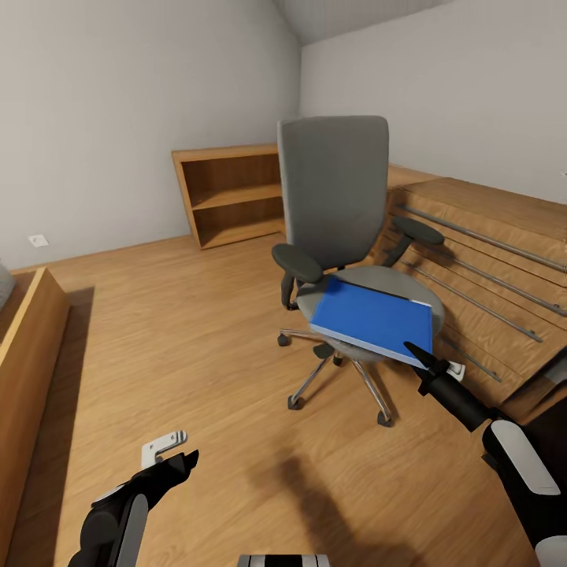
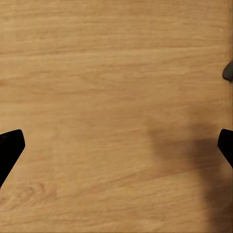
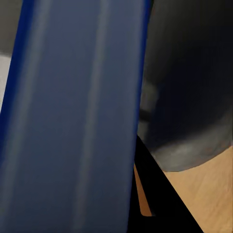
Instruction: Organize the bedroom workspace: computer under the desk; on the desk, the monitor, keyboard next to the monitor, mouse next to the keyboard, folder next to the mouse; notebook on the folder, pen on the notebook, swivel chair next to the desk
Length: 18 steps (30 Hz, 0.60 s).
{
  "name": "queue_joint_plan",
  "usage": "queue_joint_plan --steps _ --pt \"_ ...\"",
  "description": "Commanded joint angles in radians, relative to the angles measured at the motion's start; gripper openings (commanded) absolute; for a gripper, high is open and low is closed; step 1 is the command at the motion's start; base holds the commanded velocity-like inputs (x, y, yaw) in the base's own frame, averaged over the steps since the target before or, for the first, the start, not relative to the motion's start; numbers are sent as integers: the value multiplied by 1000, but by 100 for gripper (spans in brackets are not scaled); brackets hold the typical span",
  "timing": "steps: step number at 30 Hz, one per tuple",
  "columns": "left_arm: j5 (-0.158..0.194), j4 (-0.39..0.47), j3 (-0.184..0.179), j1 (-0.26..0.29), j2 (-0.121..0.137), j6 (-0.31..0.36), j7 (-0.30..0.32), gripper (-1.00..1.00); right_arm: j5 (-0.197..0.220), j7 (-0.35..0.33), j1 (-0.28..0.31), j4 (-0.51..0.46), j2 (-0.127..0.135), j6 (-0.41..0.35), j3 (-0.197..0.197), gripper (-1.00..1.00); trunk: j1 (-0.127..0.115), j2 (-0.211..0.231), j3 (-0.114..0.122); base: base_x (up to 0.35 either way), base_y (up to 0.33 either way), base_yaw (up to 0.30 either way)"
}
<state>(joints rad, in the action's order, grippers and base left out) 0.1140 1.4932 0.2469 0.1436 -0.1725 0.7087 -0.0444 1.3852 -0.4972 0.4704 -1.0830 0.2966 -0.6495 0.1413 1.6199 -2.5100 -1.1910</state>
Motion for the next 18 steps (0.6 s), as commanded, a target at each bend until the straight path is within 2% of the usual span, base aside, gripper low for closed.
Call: queue_joint_plan --steps 1,13,18 --pt "10 1 2 1 -1 5 -5 100 3 0 1 0 0 -7 1 -100 -1 0 3 0 0 0" --pt "9 0 1 1 -1 6 -5 100 2 1 1 1 2 -2 9 -100 -6 3 50 -4 0 0" --pt "9 -8 0 1 -1 6 -6 100 2 2 1 1 3 -1 10 -100 -8 4 69 -218 0 0"
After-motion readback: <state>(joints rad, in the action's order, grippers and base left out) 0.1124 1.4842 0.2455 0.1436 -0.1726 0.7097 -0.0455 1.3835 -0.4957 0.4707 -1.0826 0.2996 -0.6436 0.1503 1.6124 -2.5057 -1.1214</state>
